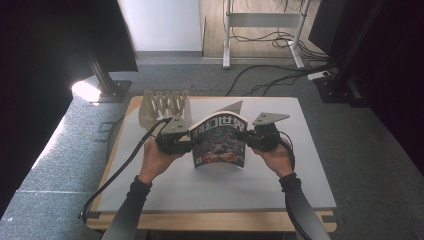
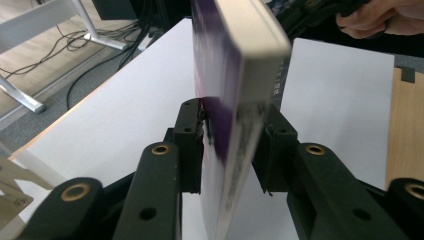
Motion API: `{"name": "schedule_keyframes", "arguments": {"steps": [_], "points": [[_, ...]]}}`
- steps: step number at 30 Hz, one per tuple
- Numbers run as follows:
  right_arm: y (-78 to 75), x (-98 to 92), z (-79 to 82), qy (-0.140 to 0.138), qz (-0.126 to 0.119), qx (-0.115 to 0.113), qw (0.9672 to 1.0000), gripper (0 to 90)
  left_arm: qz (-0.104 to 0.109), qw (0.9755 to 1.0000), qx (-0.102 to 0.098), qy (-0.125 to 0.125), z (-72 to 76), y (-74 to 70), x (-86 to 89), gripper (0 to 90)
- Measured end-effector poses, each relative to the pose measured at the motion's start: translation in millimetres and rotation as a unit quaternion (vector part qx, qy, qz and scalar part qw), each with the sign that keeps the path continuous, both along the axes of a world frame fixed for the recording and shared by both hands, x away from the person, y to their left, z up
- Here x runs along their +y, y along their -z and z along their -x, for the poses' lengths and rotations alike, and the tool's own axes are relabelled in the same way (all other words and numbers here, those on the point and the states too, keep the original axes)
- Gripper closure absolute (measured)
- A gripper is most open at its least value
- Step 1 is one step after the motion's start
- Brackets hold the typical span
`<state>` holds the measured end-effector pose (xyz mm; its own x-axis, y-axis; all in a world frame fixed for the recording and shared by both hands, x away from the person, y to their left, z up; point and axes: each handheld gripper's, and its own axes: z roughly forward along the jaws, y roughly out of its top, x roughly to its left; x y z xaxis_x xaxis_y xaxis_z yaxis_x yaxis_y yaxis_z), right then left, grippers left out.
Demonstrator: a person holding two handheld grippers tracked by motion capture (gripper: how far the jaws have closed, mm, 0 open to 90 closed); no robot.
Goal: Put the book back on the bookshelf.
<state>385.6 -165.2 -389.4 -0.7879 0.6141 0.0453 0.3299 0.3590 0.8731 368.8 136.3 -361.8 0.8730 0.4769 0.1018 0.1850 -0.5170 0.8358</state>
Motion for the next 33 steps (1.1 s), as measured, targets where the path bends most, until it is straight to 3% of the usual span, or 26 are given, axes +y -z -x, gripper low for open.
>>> {"name": "schedule_keyframes", "arguments": {"steps": [5, 6, 7, 10, 16, 20, 23, 25, 27, 33], "points": [[0.3, -1.0, 1.3, -0.001, 0.001, -0.001, 1.0000, 78.8, -0.004, 0.9999, 0.016, -0.001, -12.2, 1.2, -9.7, 67.9], [0.9, -1.4, 1.8, -0.001, 0.001, -0.002, 1.0000, 78.7, -0.002, 0.9999, 0.015, -0.003, -13.3, 1.9, -9.9, 69.5], [1.9, -3.2, 2.2, 0.001, 0.001, -0.002, 1.0000, 77.9, -0.001, 0.9999, 0.011, -0.006, -13.7, 2.4, -9.7, 79.2], [2.7, -5.8, 2.1, 0.000, -0.001, -0.001, 1.0000, 75.0, 0.001, 1.0000, 0.005, -0.005, -13.3, 3.0, -9.6, 81.9], [7.3, -15.3, 7.4, 0.044, 0.030, -0.022, 0.9983, 63.5, -0.005, 1.0000, -0.006, 0.003, -10.2, 3.0, -6.9, 82.3], [15.2, -31.5, 8.6, 0.068, 0.020, -0.012, 0.9974, 56.0, 0.010, 0.9999, 0.009, 0.002, -13.1, 4.2, 0.8, 82.4], [24.6, -41.0, 8.7, 0.080, 0.018, -0.001, 0.9966, 48.0, 0.012, 0.9998, 0.015, -0.001, -13.9, 3.7, 3.9, 82.5], [37.3, -46.1, 9.4, 0.087, 0.034, 0.006, 0.9956, 39.2, 0.018, 0.9995, 0.026, 0.000, -15.0, 3.1, 6.9, 82.6], [40.9, -46.9, 9.7, 0.089, 0.041, 0.005, 0.9951, 36.6, 0.021, 0.9993, 0.031, -0.001, -15.2, 2.4, 9.6, 82.6], [73.0, -51.1, 11.1, 0.109, 0.060, 0.026, 0.9920, 20.6, 0.023, 0.9990, 0.036, -0.008, -13.2, -1.7, 17.9, 82.7]]}}
